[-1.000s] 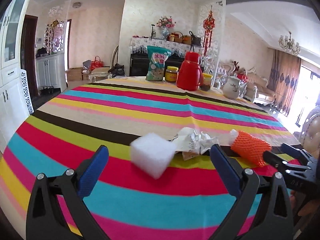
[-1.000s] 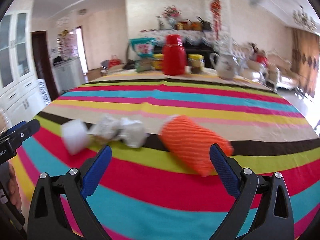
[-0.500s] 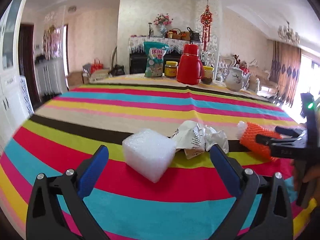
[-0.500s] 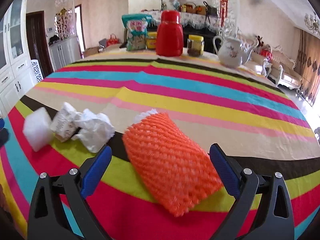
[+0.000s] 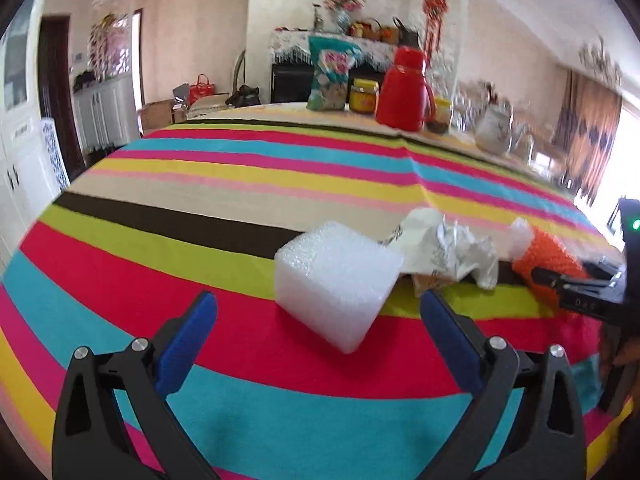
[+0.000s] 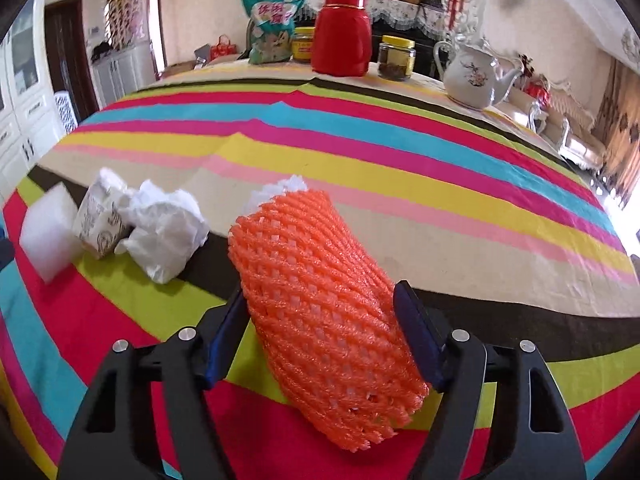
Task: Collect trash
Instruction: 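Grasp the white foam block with the left tool while the right tool grasps the orange net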
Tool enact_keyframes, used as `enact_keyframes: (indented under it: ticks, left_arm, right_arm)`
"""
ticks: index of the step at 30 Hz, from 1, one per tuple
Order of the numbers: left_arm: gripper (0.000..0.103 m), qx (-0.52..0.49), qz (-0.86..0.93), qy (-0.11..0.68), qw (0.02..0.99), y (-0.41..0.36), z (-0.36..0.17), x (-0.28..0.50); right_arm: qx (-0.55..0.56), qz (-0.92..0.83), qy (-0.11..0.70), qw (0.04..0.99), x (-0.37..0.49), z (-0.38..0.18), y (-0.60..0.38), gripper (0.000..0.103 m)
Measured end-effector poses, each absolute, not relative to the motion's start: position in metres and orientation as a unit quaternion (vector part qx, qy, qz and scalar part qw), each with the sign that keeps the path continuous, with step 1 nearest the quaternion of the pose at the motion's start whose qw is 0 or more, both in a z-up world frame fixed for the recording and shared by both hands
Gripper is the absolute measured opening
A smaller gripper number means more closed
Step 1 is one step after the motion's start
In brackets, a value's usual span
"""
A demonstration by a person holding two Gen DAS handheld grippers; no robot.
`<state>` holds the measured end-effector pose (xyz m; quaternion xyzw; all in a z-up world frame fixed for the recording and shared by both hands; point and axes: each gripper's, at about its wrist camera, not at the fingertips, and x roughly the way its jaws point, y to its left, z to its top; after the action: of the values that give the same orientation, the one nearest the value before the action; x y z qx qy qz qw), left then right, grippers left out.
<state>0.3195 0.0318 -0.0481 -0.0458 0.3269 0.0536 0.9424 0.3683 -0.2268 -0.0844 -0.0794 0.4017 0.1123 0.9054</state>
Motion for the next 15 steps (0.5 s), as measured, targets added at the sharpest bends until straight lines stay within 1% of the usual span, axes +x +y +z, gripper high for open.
enact_keyframes:
  ticks: [1,2,3,4,6,9,15]
  left_arm:
    - [0.098,-0.037,0.055,0.329,0.942,0.030,-0.049,0.320]
    - [0.098,-0.033,0.054,0.331,0.941,0.029,-0.049,0.321]
    - [0.098,-0.032,0.052,0.336,0.940,0.028,-0.051,0.321]
    - [0.098,-0.033,0.049,0.340,0.938,0.028,-0.053,0.321]
    - [0.098,-0.032,0.050,0.346,0.936,0.027,-0.055,0.322]
    - [0.098,-0.029,0.051,0.354,0.934,0.026,-0.057,0.323]
    - [0.098,-0.014,0.051,0.355,0.933,0.017,-0.054,0.329]
  right_arm:
    - [-0.083,0.110,0.400,0.906,0.368,-0.084,-0.226,0.065]
    - [-0.087,0.106,0.398,0.907,0.367,-0.084,-0.225,0.062]
    - [-0.090,0.103,0.397,0.908,0.366,-0.083,-0.224,0.055]
    - [-0.091,0.103,0.394,0.909,0.365,-0.083,-0.225,0.045]
    - [-0.084,0.111,0.387,0.911,0.362,-0.081,-0.226,0.037]
    - [-0.076,0.122,0.383,0.912,0.357,-0.078,-0.226,0.034]
    - [-0.053,0.146,0.386,0.909,0.352,-0.075,-0.222,0.034]
